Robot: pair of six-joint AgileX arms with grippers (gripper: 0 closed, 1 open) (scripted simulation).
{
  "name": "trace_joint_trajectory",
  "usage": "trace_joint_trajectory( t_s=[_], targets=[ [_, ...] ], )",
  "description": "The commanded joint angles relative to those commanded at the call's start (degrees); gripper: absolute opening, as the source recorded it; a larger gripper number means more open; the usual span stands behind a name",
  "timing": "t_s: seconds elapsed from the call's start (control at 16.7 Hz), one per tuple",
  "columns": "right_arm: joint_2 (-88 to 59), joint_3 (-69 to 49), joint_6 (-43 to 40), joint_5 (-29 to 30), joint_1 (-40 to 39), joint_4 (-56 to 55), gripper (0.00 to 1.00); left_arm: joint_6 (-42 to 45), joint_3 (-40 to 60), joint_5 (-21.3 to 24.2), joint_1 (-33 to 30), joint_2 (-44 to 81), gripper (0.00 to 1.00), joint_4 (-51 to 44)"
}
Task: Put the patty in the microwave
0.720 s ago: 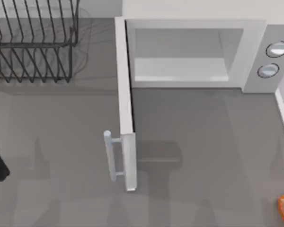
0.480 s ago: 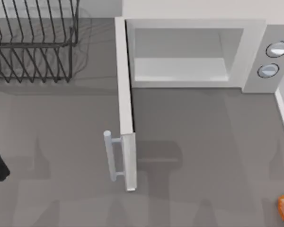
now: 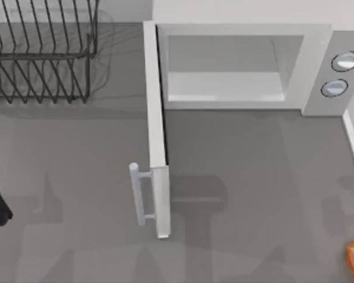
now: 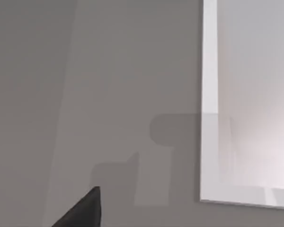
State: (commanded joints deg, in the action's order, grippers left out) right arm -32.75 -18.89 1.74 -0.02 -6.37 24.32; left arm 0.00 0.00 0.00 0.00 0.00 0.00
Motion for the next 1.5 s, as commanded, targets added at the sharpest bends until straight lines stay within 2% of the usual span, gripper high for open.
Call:
trace_joint_trajectory(
  t_s=[0.36,0.72,1.2,1.5],
  targets=[
    [-28.4,-14.9,1.7,-0.1,-4.9,20.1,1.0,0.0,0.0,0.0,0.0,0.0,1.0,0.0],
    [-44.0,-24.3,2.5,0.4,-7.7,31.3,1.0,0.0,0.0,0.0,0.0,0.0,1.0,0.0],
    [-45.1,-24.2,2.4,0.5,-7.7,30.9,1.0,0.0,0.0,0.0,0.0,0.0,1.0,0.0],
    [-50.8,-18.7,2.5,0.5,-7.8,19.4,1.0,0.0,0.0,0.0,0.0,0.0,1.0,0.0]
  ],
)
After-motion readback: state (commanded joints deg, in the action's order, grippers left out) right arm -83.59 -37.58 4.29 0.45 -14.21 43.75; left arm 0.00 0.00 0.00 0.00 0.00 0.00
